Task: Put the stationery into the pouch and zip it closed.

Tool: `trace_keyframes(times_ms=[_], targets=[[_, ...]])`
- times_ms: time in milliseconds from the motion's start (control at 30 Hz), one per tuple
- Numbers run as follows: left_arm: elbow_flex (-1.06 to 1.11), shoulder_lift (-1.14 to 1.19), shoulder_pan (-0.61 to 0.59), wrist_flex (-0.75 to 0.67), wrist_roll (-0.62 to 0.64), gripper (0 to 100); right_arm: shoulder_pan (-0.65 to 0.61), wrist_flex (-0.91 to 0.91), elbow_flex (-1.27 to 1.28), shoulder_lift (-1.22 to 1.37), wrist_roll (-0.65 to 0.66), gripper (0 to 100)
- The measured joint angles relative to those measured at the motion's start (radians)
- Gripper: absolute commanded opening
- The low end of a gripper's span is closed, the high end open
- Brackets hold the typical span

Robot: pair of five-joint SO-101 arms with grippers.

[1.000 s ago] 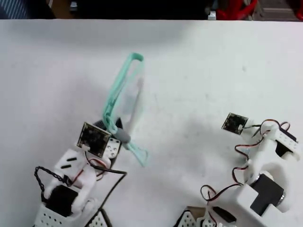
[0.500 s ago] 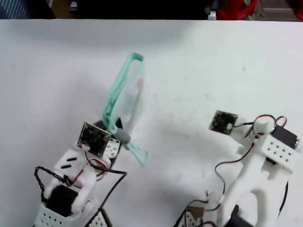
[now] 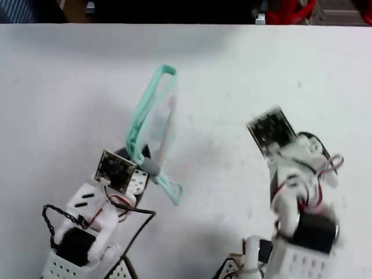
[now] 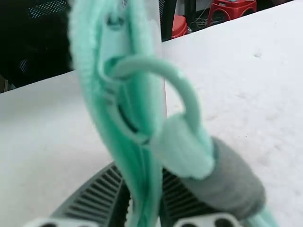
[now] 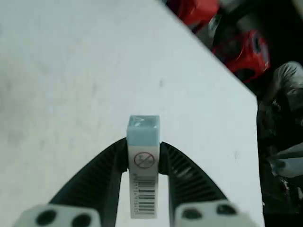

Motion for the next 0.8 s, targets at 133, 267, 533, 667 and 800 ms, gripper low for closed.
trace_keyframes(times_ms=[133,267,533,667,800], targets=[[0.000,0.000,0.000,0.000,0.000,3,-0.069,-0.002,0.000,-0.106,-0.068,1.8],[0.000,0.000,0.000,0.000,0.000,3,-0.106,-0.002,0.021,-0.107,-0.110,1.8],[0.000,0.000,0.000,0.000,0.000,3,-0.252,-0.126,0.021,-0.107,-0.270,1.8],[0.000,0.000,0.000,0.000,0.000,3,-0.364,-0.192,0.015,-0.133,-0.333,1.8],[0.000,0.000,0.000,0.000,0.000,3,-0.499,-0.196,-0.021,-0.124,-0.345,1.7]])
